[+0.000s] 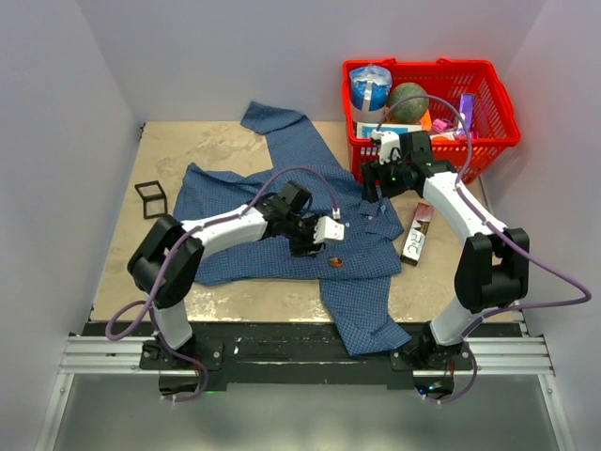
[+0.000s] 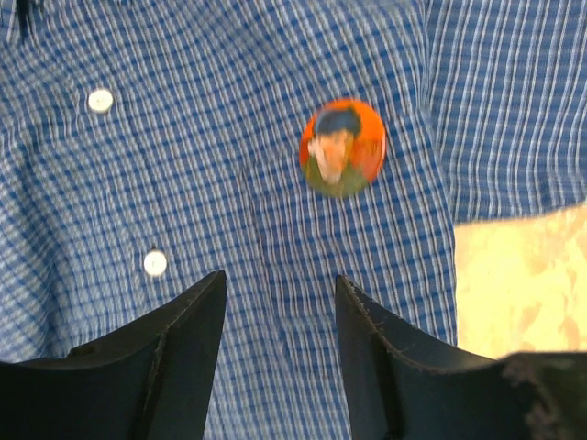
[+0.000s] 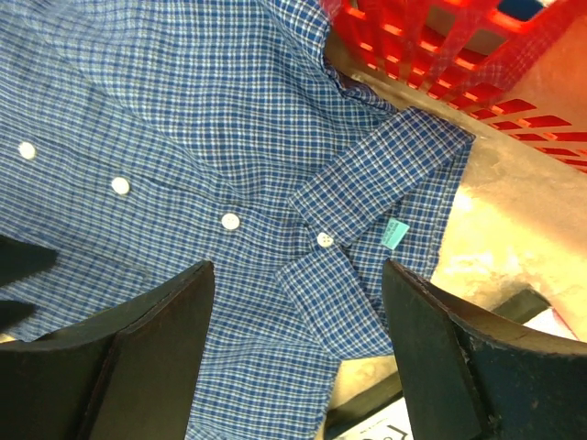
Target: Remove the brooch from the garment
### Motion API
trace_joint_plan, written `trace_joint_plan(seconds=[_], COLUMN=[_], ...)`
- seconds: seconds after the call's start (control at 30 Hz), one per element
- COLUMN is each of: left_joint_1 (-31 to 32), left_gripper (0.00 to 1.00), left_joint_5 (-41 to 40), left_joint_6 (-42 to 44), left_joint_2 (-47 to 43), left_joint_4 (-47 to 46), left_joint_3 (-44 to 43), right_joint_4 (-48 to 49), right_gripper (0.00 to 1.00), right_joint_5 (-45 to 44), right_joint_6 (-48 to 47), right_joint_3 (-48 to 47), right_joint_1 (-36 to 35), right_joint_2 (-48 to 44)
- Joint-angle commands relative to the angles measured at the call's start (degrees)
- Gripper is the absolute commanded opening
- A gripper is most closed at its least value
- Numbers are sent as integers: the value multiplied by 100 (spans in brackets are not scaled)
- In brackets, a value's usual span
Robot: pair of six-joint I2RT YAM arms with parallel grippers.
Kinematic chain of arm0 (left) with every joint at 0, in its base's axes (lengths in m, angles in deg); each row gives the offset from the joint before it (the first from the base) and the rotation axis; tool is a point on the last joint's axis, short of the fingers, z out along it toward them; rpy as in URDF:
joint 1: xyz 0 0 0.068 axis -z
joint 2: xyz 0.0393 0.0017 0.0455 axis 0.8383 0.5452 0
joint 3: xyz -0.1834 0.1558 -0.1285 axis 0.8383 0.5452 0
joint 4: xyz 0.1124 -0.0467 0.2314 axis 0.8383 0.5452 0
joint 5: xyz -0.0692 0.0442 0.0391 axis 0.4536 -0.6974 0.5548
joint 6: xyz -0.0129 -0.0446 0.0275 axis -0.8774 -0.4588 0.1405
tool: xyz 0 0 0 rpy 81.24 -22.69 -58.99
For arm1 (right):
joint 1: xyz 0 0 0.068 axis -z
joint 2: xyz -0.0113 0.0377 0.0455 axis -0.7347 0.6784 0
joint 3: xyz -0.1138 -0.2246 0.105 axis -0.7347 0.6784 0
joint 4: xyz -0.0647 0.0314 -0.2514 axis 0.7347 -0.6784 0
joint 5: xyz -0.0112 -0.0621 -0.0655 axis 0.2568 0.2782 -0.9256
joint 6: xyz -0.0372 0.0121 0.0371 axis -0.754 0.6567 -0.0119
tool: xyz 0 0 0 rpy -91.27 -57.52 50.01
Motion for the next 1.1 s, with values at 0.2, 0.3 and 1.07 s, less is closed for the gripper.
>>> trace_joint_plan(seconds=[0.2, 0.3, 1.07], left_joint_1=[434, 469, 592], left_gripper=[54, 53, 36], left_joint_5=[597, 544, 202], left_joint_6=[-567, -444, -389], left_joint_2=[405, 518, 853], left_joint_4=[-783, -748, -825], left_joint_3=[-409, -365, -593], right_joint_4=[211, 220, 273], right_gripper=[76, 76, 75], right_joint_5=[448, 457, 440], right_joint_6=[447, 465, 526], right_joint_3=[-470, -523, -523], right_joint_1=[342, 360, 413], right_joint_2=[108, 161, 179])
